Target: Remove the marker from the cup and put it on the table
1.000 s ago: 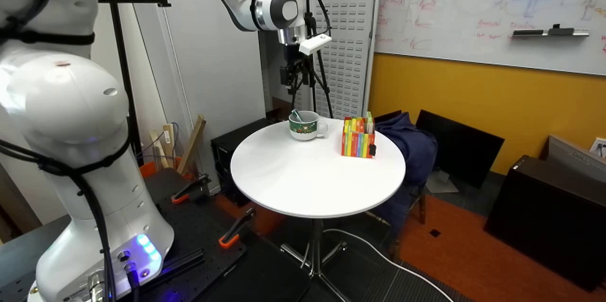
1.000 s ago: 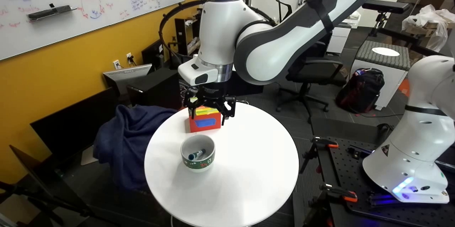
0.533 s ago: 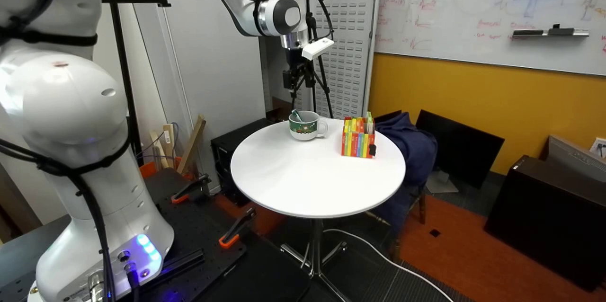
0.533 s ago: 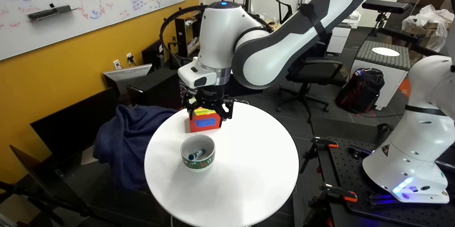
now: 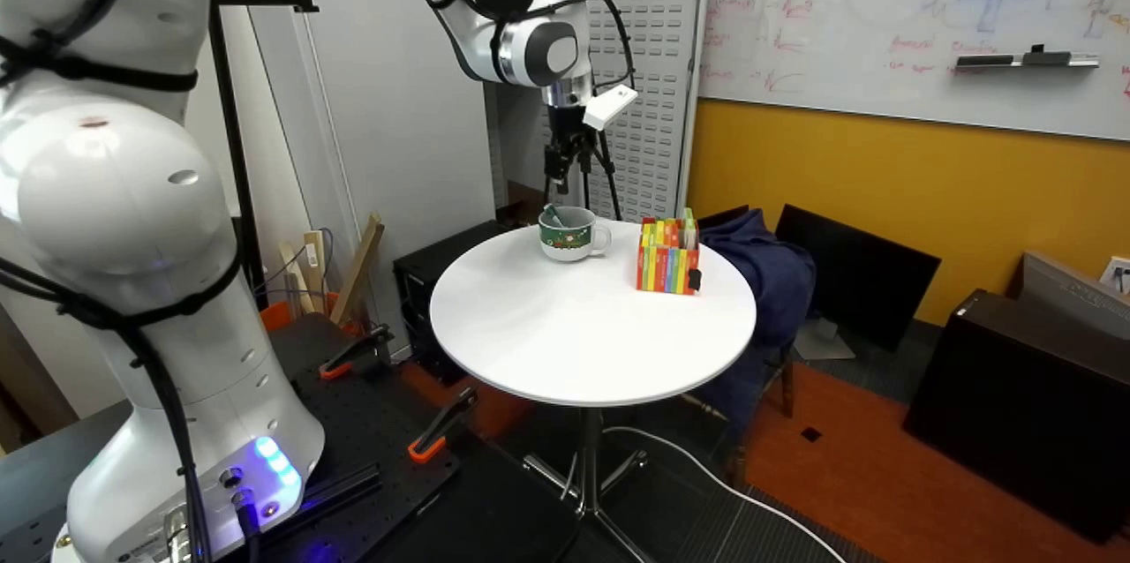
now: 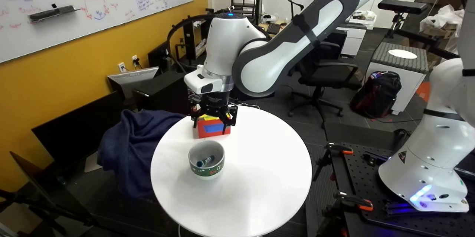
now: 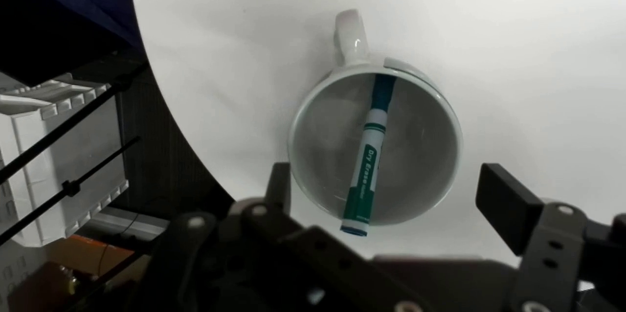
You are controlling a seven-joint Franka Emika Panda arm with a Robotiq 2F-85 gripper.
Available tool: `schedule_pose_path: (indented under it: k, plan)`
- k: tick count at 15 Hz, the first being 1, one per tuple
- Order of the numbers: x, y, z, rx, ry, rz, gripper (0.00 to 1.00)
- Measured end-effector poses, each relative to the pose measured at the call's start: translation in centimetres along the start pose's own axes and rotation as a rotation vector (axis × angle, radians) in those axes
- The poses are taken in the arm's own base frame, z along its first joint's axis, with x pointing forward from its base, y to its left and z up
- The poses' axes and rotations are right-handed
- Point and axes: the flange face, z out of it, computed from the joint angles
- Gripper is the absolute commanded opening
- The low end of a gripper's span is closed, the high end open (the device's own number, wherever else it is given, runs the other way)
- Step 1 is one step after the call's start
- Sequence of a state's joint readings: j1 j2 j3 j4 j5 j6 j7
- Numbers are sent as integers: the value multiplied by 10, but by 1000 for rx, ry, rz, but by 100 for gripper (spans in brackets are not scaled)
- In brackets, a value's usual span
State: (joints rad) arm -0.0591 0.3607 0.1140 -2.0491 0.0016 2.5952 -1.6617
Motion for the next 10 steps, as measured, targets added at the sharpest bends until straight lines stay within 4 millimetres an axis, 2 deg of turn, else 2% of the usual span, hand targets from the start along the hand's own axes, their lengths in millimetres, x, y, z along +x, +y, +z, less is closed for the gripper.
schedule_pose_path:
  k: [2,3,4,5,6,10]
  plan:
    - [0,4,7,1,23,-17,85]
    - [0,6,10,2,32,-22,87]
    - [1,8,14,2,41,-27,83]
    - [3,9,17,4,47,-27,83]
    - [4,11,20,6,52,-26,79]
    - [9,13,31,14,71,-21,73]
